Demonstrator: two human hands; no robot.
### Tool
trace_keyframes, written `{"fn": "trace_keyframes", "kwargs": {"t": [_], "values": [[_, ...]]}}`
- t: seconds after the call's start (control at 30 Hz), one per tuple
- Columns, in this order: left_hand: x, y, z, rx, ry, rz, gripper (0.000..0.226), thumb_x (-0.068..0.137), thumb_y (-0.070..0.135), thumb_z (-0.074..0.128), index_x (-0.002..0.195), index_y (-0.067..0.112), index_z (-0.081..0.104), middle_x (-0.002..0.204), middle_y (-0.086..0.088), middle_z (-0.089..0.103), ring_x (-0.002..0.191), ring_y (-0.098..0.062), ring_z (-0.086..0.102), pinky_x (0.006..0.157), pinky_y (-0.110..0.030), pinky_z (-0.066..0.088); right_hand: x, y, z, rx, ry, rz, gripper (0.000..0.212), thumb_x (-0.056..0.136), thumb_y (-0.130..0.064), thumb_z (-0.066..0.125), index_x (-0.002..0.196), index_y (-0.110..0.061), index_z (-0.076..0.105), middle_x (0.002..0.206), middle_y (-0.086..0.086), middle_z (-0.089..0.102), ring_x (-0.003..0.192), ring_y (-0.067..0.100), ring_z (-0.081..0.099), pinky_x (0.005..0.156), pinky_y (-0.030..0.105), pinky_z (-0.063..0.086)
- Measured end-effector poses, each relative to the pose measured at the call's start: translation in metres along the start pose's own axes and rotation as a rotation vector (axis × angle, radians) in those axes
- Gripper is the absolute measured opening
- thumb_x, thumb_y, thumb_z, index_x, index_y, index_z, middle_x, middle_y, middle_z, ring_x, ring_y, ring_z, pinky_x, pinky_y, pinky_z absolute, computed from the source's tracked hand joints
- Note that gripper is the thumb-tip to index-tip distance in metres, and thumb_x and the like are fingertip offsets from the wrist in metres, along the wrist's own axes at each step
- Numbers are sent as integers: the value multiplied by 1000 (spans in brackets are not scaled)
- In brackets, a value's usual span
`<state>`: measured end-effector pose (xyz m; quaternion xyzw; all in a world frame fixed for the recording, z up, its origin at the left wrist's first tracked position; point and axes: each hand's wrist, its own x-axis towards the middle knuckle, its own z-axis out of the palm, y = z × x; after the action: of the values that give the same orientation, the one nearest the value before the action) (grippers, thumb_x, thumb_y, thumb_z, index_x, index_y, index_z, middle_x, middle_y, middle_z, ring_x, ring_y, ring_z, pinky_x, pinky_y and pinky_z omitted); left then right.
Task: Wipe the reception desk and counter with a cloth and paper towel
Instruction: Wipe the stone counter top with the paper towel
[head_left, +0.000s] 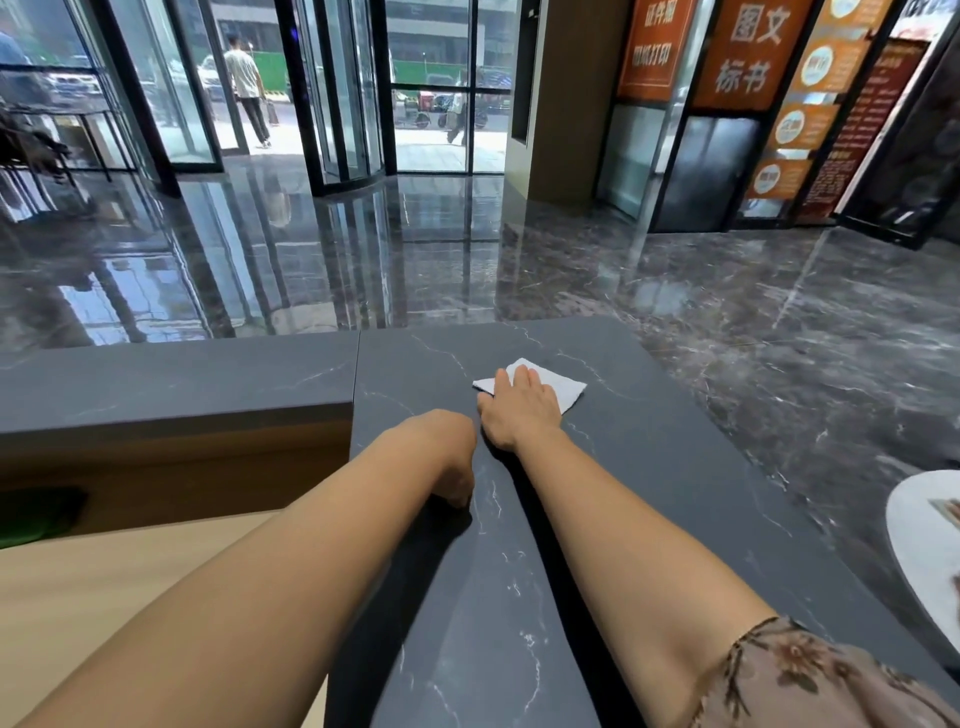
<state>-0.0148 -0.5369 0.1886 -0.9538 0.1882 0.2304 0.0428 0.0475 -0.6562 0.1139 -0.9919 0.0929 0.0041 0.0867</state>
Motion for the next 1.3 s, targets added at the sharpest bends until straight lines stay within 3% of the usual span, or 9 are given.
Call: {"fn": "trace_keyframes", "kwargs": {"t": [0.1,0.3,0.43,0.7,0.9,1.0,1.1,1.23,1.3], "values": [[3,-4,3,-42,7,-9,43,82,27,73,120,12,62,113,-8,62,104,-28,60,93,-37,52,1,-1,-7,-54,97,-14,31,98,-21,37,123,-11,52,129,12,49,119,28,44,95,34,34],[5,-10,7,-88,36,-8,44,79,27,75,119,12,63,112,-7,64,102,-28,61,92,-39,53,-2,8,-22,-69,28,28,38,87,0,52,120,-17,60,115,6,65,106,27,62,71,28,39],[5,-10,9,-92,42,-5,46,80,27,74,122,11,62,117,-8,63,106,-29,60,96,-39,51,-21,26,-22,-131,48,-69,30,81,4,50,94,-23,52,107,5,67,95,28,60,65,29,36],[1,-13,15,-59,57,11,40,86,28,67,122,11,62,117,-9,62,107,-30,59,95,-38,51,-68,79,-26,21,168,107,60,78,5,44,133,-18,49,116,-5,67,110,24,58,88,32,43],[-3,-17,20,-66,101,43,40,87,32,64,122,12,62,117,-8,62,108,-29,58,91,-33,49,-106,43,-29,65,102,3,43,57,3,28,87,-22,46,100,-1,70,77,25,46,65,25,33],[-4,-18,20,-77,94,52,43,88,33,63,126,13,61,119,-8,61,109,-28,57,91,-33,48,-125,30,-19,-45,65,-157,34,86,1,44,103,-21,62,114,6,65,92,27,58,72,25,35],[-8,-16,20,-52,89,55,42,91,33,60,127,11,58,124,-10,60,112,-29,56,92,-32,45,-130,71,-31,7,95,-70,53,86,-1,50,130,-28,58,138,-8,56,120,24,55,84,23,39],[-10,-8,20,-24,118,70,31,89,24,58,116,9,63,116,-12,63,103,-30,58,88,-33,49,-133,131,-47,-35,105,248,60,90,-7,54,144,-32,45,134,9,58,117,33,56,88,30,44],[-8,-1,24,-27,147,123,24,88,22,58,108,11,64,110,-10,65,99,-30,59,82,-31,48,-131,131,-45,23,143,302,46,88,-4,54,129,-23,55,122,9,65,104,33,59,78,30,43]]}}
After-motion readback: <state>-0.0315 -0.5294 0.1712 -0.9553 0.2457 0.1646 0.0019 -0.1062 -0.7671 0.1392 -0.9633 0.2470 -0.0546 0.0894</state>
